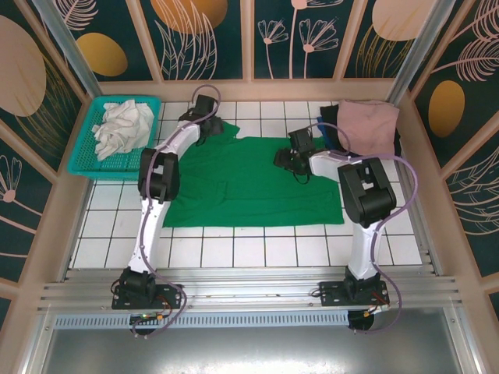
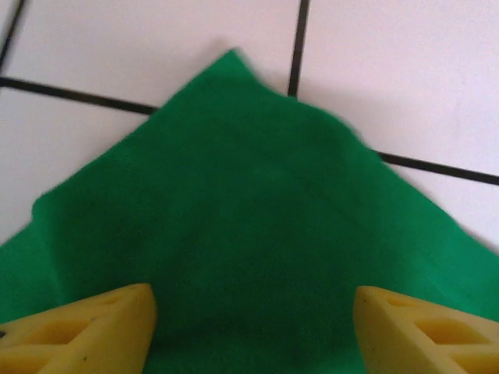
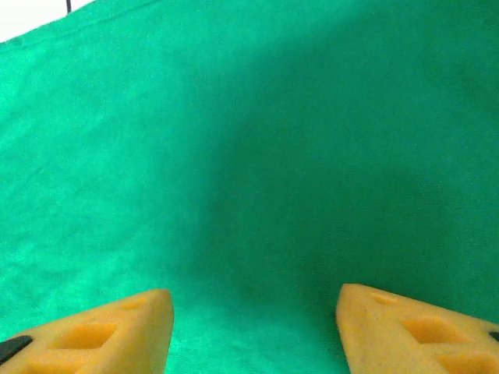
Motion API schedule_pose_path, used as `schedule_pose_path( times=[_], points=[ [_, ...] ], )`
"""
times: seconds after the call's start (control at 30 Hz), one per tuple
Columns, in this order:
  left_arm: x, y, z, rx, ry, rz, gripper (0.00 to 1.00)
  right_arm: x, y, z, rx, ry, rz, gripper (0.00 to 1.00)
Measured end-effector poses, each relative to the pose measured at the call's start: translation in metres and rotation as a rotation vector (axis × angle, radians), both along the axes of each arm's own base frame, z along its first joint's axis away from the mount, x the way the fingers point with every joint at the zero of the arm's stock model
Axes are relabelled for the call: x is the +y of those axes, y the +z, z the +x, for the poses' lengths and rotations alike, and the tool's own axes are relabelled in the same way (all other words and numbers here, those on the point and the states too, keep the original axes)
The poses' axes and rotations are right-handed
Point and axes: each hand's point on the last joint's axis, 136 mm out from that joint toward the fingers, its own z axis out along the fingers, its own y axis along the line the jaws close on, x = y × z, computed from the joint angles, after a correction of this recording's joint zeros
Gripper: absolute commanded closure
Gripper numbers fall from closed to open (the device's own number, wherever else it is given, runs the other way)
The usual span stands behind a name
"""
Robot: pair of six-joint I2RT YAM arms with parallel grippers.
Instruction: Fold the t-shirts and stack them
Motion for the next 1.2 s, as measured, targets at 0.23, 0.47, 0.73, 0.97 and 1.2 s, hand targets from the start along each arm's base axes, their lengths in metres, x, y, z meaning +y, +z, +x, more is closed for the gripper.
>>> schedule_pose_path(
  times=[0.23, 0.47, 0.73, 0.97, 1.2],
  points=[
    [0.033, -0.006, -0.037, 0.058, 0.051, 0.048, 0.33, 0.004, 0.003, -0.030, -0.042, -0.005, 0.052, 0.41],
    [0.044, -0.008, -0.076, 0.097, 0.044, 0.062, 0.30, 0.014, 0.003, -0.082, 0.013, 0.033, 0.049, 0.39],
    [0.042, 0.011, -0.069, 0.117, 0.020, 0.076, 0.25, -0.020, 0.022, -0.073, 0.035, -0.032, -0.045, 0.39],
    [0.039, 0.051, -0.007, -0.025, 0.050, 0.101, 0.26, -0.056, 0.046, -0.015, -0.053, -0.116, -0.083, 0.40],
    [0.061, 0.015, 0.006, 0.014, 0.119, 0.189, 0.30, -0.088, 0.016, 0.024, -0.021, -0.156, -0.156, 0.41]
  ],
)
